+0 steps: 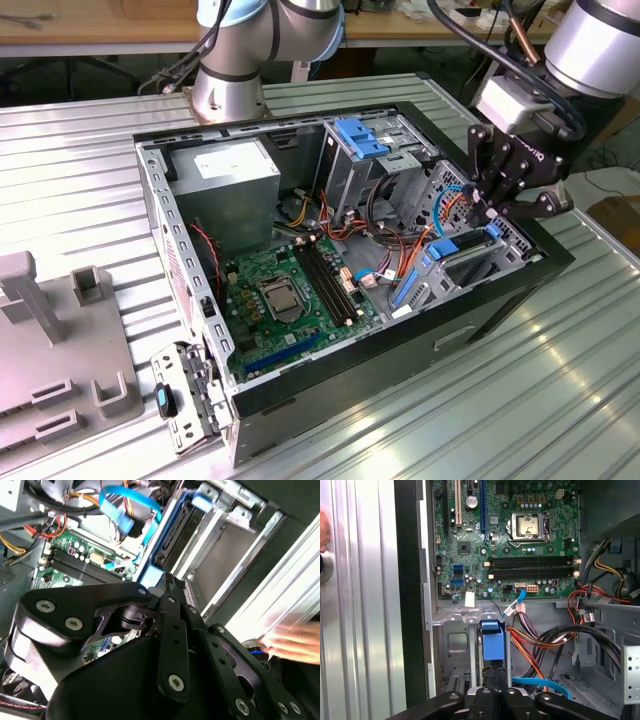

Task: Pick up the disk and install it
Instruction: 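Insert the disk into the insertion slot, then insert the first disk wire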

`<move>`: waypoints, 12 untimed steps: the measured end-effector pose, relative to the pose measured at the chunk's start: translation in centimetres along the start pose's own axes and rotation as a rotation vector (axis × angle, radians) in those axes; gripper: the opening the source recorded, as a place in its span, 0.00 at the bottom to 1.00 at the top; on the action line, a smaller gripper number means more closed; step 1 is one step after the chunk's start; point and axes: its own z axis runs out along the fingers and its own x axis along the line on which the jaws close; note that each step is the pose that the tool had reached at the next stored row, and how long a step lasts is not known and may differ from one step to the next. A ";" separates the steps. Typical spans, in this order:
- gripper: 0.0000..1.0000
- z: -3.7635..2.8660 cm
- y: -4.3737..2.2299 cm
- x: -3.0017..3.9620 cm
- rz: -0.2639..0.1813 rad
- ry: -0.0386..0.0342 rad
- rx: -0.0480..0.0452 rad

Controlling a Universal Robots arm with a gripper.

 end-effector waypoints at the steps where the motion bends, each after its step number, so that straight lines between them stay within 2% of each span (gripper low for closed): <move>1: 0.11 0.07 -0.31 -0.01 0.000 -0.0001 0.0000; 4: 0.11 0.24 -1.05 -0.04 0.000 0.0000 0.0000; 11: 0.11 0.27 -1.07 -0.04 0.000 0.0001 0.0000; 12: 0.11 0.30 -1.24 -0.04 0.000 -0.0002 0.0000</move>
